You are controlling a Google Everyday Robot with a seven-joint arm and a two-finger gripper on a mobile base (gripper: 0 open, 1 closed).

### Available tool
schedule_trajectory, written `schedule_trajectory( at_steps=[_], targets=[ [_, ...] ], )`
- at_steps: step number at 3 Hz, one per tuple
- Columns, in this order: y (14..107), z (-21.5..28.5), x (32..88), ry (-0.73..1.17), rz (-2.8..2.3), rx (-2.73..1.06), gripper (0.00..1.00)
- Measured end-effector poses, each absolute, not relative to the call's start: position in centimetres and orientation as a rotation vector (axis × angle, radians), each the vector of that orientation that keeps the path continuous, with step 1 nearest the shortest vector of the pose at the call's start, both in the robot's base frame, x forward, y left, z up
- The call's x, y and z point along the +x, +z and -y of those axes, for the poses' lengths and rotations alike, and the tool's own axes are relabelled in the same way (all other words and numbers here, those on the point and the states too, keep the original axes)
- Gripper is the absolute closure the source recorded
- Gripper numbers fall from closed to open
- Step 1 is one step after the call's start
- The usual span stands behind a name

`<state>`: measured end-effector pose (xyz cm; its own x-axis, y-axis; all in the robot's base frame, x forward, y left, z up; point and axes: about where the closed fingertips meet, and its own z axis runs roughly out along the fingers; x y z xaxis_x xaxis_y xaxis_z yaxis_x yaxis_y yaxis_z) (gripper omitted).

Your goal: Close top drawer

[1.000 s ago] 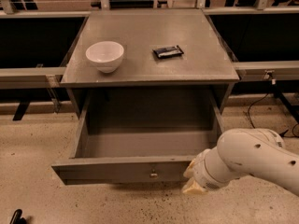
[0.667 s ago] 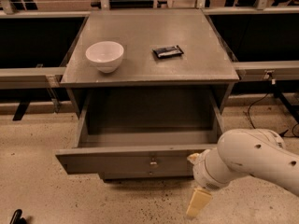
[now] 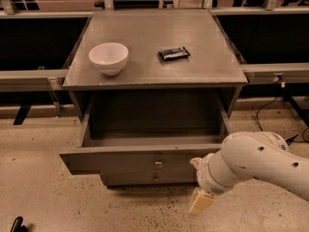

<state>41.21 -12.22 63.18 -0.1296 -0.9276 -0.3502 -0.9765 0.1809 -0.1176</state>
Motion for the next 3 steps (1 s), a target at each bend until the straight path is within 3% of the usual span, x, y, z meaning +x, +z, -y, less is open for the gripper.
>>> schedule_trajectory(
  at_steps=[2, 3],
  targets=[
    [61.4, 11.8, 45.5, 0.134, -1.942, -1.872, 0.64],
    [60.5, 11.7, 48.9, 0.061, -1.874, -1.880, 0.55]
  ],
)
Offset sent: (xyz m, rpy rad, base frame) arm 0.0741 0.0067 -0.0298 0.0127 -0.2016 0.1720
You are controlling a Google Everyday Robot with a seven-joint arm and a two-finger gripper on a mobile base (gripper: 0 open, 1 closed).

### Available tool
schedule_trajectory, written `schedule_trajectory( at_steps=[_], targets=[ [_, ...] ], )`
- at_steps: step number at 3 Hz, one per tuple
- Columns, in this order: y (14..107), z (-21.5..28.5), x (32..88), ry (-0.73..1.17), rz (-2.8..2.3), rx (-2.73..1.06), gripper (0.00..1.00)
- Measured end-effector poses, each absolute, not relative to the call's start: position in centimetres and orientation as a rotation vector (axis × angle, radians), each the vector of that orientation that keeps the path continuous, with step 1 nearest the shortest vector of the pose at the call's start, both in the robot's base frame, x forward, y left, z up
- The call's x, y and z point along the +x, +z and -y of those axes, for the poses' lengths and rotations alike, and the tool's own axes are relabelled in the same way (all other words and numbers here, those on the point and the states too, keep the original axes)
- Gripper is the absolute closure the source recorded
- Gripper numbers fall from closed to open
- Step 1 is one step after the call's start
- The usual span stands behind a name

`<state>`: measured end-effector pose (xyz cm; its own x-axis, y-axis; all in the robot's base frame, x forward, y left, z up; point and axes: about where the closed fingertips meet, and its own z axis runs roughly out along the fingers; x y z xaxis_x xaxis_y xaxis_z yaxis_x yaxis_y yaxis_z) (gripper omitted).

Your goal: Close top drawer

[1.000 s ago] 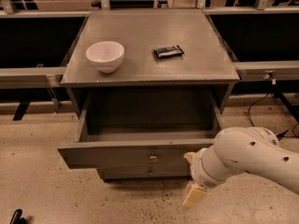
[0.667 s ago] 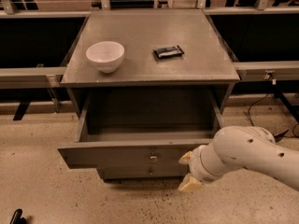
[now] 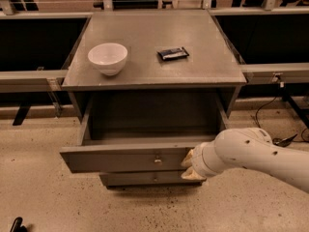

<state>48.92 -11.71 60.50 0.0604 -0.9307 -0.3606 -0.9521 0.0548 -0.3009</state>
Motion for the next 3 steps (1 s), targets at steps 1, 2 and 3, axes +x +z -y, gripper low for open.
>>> schedule_trajectory(
  at_steps=[1, 2, 3],
  targets=[
    [60.4, 11.5, 49.4, 0.045, -1.861, -1.878, 0.32],
    [60.1, 10.8, 50.4, 0.023, -1.837, -1.875, 0.09],
    [59.8, 10.1, 52.1, 0.006, -1.805, -1.870, 0.00]
  ],
)
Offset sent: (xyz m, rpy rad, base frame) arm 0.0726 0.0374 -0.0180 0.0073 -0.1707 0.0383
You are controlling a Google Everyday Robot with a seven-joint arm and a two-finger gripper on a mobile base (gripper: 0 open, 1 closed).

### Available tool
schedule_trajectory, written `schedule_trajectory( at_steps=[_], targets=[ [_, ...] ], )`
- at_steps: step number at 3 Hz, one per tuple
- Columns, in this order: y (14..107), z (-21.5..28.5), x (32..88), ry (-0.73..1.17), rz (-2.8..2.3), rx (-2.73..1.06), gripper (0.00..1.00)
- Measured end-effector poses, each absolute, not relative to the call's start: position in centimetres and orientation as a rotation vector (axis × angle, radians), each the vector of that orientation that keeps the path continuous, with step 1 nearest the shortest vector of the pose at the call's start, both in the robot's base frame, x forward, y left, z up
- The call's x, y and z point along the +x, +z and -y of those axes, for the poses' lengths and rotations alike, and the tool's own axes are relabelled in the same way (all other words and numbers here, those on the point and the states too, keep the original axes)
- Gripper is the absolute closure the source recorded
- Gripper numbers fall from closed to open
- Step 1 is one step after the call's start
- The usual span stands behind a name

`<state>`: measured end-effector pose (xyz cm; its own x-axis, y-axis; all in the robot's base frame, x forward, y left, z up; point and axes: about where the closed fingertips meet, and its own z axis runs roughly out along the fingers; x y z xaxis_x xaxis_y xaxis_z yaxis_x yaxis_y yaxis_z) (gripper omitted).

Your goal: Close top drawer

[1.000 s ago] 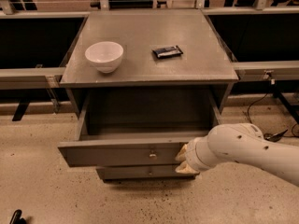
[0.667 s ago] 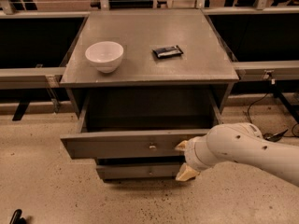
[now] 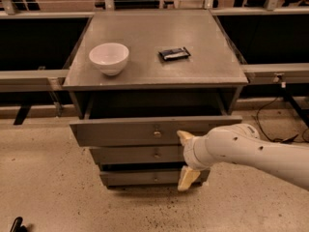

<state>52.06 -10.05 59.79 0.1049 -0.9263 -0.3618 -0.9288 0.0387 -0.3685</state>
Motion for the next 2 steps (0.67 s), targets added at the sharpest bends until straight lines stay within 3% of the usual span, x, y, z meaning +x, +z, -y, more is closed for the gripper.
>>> schedule_trajectory(
  at_steps=[1, 2],
  targets=[
    [60.08, 9.32, 54.60, -0.003, -1.761, -1.870, 0.00],
    [60.20, 9.06, 55.47, -0.004, -1.746, -1.870, 0.18]
  ],
)
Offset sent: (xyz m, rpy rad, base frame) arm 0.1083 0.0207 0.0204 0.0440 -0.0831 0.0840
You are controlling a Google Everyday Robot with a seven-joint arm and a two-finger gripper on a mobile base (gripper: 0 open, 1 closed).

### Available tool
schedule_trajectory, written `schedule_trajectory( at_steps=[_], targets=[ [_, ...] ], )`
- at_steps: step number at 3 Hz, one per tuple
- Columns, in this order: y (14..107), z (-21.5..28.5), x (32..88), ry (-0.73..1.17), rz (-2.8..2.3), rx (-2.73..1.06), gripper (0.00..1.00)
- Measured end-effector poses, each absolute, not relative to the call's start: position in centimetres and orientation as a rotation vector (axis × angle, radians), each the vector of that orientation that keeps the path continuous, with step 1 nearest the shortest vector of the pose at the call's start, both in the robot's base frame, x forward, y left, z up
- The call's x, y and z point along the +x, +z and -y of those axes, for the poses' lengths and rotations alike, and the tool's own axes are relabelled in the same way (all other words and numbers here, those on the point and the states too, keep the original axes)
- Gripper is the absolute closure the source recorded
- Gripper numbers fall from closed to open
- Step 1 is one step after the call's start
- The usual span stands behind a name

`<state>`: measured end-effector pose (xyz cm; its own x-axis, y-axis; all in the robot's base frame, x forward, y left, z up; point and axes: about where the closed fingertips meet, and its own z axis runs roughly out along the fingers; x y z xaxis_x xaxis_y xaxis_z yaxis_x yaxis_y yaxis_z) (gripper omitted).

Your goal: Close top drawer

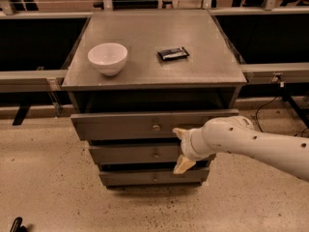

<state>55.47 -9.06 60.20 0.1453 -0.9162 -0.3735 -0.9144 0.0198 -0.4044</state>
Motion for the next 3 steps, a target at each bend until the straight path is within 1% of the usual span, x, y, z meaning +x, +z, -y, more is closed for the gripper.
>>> schedule_trajectory(
  at_steps=[2, 3],
  targets=[
    [61.4, 9.0, 61.2, 0.011, -1.711, -1.858, 0.64],
    [61.8, 9.2, 62.6, 0.005, -1.708, -1.844, 0.63]
  ],
)
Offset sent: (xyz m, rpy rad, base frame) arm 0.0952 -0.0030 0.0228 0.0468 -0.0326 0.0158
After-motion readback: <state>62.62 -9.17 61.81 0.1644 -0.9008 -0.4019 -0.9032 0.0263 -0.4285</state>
